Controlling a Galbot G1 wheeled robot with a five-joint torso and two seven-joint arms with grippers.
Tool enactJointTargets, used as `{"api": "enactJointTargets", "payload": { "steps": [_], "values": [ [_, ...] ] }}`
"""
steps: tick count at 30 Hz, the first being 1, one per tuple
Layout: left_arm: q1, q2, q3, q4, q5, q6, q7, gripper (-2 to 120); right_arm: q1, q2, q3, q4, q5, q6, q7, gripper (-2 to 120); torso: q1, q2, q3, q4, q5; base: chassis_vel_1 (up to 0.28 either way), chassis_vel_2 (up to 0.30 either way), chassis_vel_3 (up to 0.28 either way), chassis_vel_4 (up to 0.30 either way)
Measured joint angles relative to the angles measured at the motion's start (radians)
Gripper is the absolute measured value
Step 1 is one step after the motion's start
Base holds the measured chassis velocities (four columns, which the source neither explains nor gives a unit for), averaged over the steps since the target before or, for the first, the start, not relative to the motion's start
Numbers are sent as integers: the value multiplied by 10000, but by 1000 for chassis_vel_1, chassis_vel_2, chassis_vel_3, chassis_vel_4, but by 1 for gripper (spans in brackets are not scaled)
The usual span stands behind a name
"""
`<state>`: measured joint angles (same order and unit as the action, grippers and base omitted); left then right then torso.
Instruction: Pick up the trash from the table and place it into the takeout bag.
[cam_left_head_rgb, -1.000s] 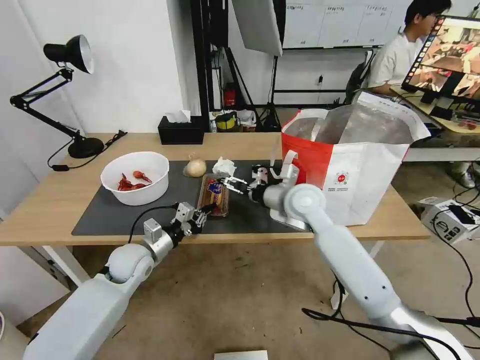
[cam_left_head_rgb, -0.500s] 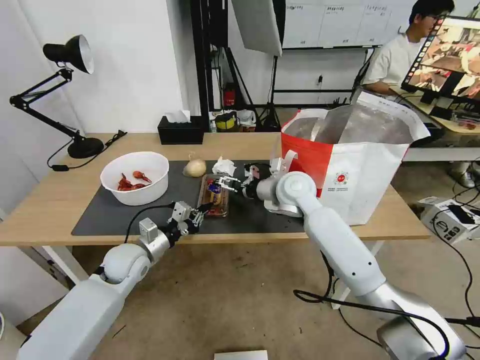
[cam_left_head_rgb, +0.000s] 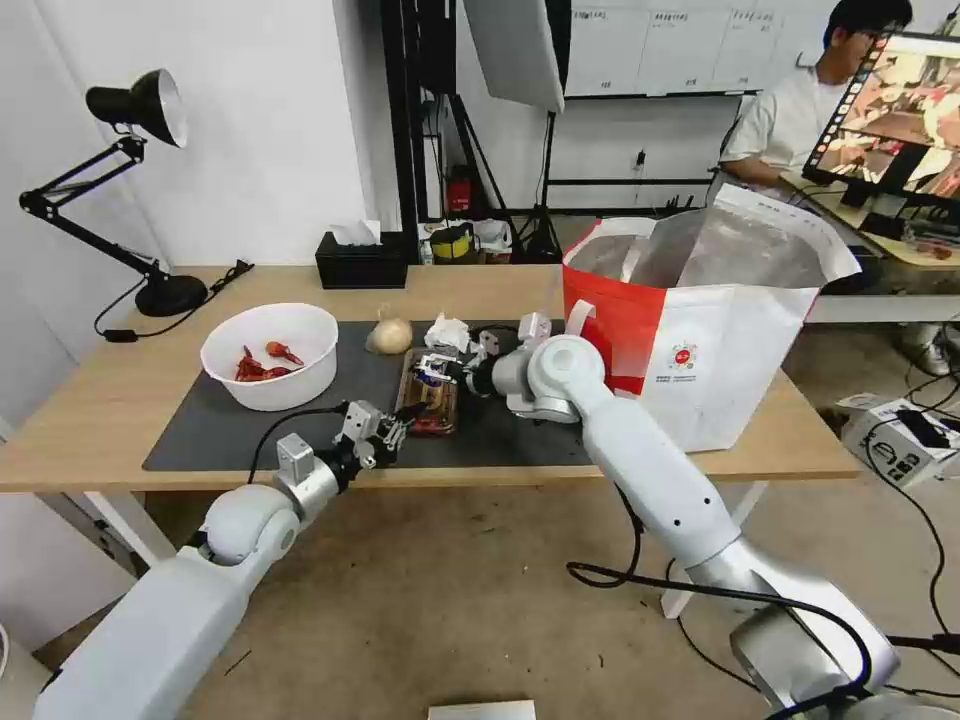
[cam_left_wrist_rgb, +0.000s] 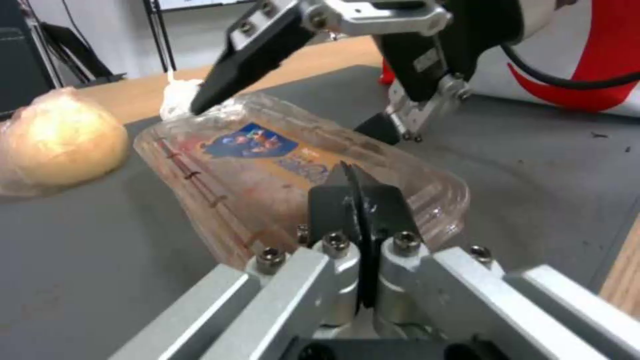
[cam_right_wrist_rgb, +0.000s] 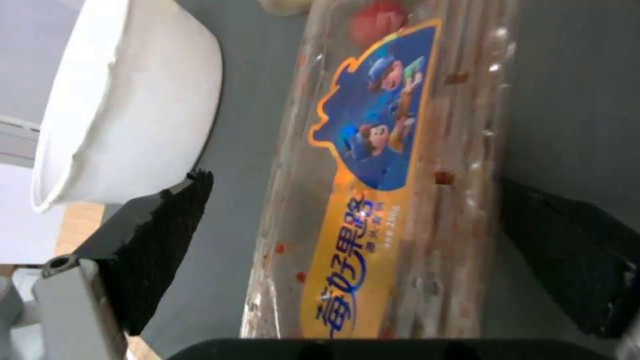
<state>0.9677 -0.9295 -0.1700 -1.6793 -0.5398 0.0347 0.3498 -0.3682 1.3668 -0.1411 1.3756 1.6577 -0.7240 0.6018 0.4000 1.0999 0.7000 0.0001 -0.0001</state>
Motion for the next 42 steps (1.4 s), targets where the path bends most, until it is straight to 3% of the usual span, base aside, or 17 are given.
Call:
{"api": "enactJointTargets", "payload": {
  "steps": [12, 27, 35, 39, 42],
  "values": [
    [89, -153, -131, -70, 27, 6, 6, 0, 325, 252, -129, -609, 409, 9, 166, 100, 0, 1, -1, -1, 1, 0, 0, 0, 0],
    [304, -37, -442, -358, -54, 6, 6, 0, 297, 91, -178, -537, 737, 14, 710, 50, 0, 2, 0, -1, 1, 0, 0, 0, 0],
    [539, 72, -685, -609, -137, 6, -18, 0, 159, 19, -174, -364, 742, 20, 772, 15, 0, 2, -1, 0, 2, 0, 0, 0, 0],
    [759, 148, -935, -761, -159, 6, -48, 0, 122, 6, -171, -301, 756, 24, 784, 3, 0, 1, -1, 0, 2, 0, 0, 0, 0],
    [932, 282, -1077, -848, -207, 6, -65, 0, 47, -58, -155, -190, 769, 26, 766, 2, 0, 2, 0, 1, 1, 0, 0, 0, 0]
  ]
}}
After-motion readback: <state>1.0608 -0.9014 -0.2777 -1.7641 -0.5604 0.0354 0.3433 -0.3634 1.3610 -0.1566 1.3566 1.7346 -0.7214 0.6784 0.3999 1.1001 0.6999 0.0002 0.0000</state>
